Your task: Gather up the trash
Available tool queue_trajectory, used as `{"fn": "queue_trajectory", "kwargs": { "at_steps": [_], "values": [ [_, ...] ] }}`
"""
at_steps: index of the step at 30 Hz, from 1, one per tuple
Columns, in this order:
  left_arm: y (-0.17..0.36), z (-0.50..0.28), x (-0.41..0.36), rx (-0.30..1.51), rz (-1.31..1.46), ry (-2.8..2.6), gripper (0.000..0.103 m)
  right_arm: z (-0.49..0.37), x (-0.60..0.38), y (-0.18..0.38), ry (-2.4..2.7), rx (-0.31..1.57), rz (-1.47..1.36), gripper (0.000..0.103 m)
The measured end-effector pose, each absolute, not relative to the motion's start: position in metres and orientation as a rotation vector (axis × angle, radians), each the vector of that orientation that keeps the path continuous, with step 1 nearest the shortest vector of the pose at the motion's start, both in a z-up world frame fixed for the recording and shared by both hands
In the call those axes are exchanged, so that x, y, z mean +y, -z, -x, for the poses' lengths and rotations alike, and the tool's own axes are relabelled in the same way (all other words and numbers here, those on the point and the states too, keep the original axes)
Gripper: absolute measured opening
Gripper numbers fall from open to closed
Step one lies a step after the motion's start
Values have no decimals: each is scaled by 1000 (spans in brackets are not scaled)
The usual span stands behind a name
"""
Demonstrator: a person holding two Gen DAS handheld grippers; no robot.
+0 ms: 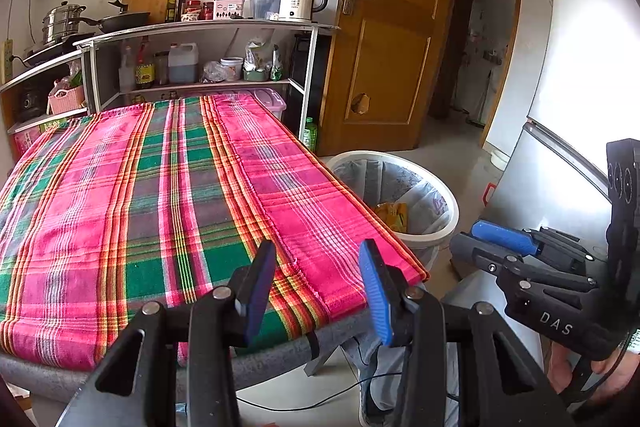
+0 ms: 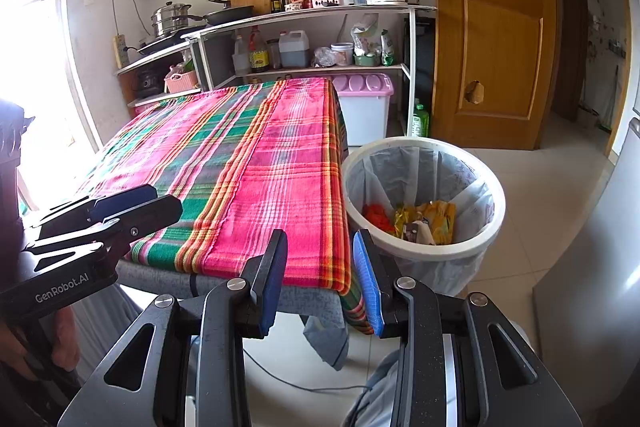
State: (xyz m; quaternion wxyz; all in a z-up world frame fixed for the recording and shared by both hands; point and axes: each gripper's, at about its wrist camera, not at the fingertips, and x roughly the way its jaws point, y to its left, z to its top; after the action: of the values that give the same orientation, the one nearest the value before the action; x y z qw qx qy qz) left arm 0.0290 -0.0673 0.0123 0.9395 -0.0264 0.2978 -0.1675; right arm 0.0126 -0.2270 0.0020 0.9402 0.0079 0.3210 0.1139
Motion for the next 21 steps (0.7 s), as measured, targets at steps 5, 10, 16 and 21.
{"fn": "queue_trajectory", "kwargs": {
  "at_steps": [5,10,16,21],
  "values": [
    [-12,-27,-69,607,51,344,45,-13,-227,-3,-231,655,-16,36],
    [-12,-26,-69,605,57,347,45,-13,-227,-2,-231,655,-16,36],
    [-11,-28,-66,611,71,351,45,-13,-226,-2,-230,655,-16,36],
    [-9,-28,-68,614,65,342,47,-12,-226,-1,-228,656,-18,36]
  ]
}}
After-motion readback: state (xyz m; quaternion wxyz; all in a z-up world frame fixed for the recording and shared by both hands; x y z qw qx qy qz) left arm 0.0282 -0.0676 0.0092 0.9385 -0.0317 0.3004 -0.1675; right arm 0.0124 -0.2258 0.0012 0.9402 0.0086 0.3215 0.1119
